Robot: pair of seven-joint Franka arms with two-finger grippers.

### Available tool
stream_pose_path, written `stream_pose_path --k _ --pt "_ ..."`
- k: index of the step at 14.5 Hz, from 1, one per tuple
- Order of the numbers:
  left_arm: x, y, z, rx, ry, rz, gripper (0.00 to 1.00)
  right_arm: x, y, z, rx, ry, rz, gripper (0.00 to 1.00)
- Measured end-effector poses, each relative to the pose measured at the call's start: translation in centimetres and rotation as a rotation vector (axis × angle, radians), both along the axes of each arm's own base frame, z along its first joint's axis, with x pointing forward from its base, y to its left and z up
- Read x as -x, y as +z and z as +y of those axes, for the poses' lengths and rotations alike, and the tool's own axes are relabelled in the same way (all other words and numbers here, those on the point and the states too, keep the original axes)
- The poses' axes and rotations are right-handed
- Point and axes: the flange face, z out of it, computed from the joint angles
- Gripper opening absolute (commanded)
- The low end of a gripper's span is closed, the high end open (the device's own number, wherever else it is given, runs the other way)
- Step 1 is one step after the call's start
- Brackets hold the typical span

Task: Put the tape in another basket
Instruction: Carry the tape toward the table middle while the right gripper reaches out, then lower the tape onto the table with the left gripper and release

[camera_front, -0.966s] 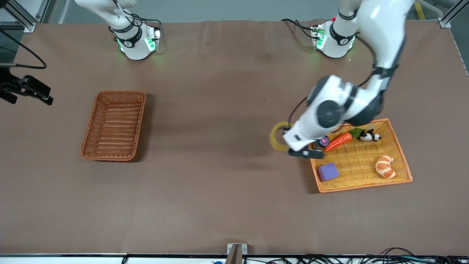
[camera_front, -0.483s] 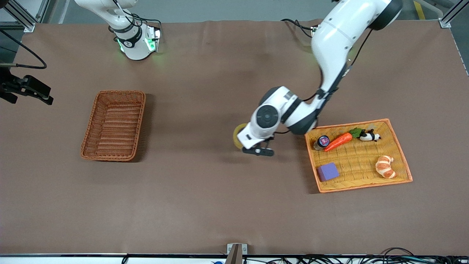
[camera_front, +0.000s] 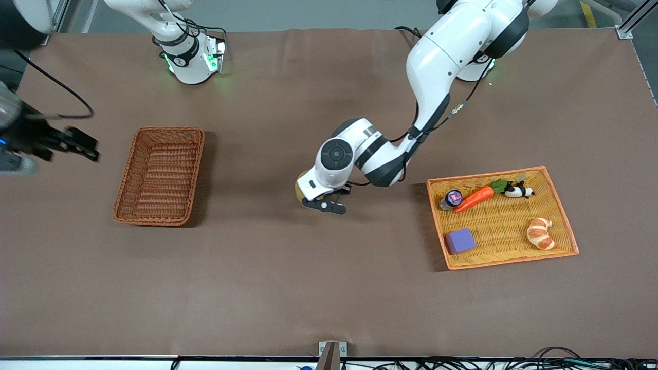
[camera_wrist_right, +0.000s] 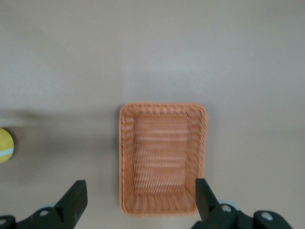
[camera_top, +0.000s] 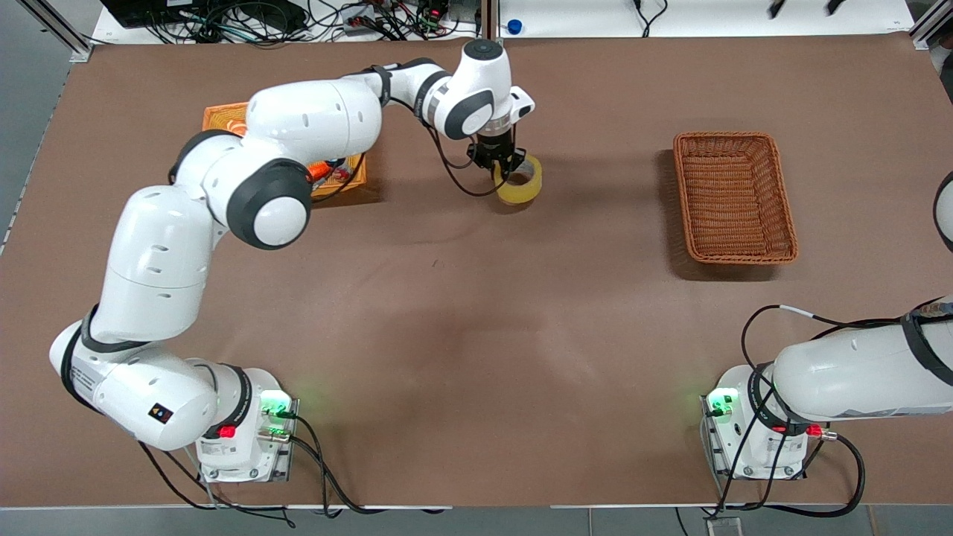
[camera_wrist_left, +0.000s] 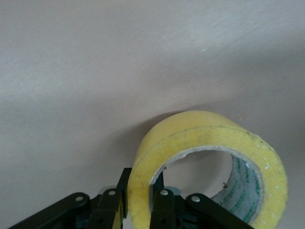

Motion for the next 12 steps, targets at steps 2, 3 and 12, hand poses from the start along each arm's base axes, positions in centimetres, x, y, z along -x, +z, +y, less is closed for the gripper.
stream_pose_path --k 2,3,12 --pt "0.0 -1.0 -1.0 0.000 -0.008 -0.048 0.17 -0.5 -5.1 4.3 0.000 0.068 0.028 1.00" --pt "0.2 -1.7 -1.3 -0.002 -0.014 -0.064 0.29 -0.6 -7.4 6.5 0.001 0.100 0.047 1.00" --pt "-2.4 5.2 -0.6 0.033 -0.041 -0.141 1.00 -1.5 -17.8 15.6 -0.030 0.171 0.059 1.00"
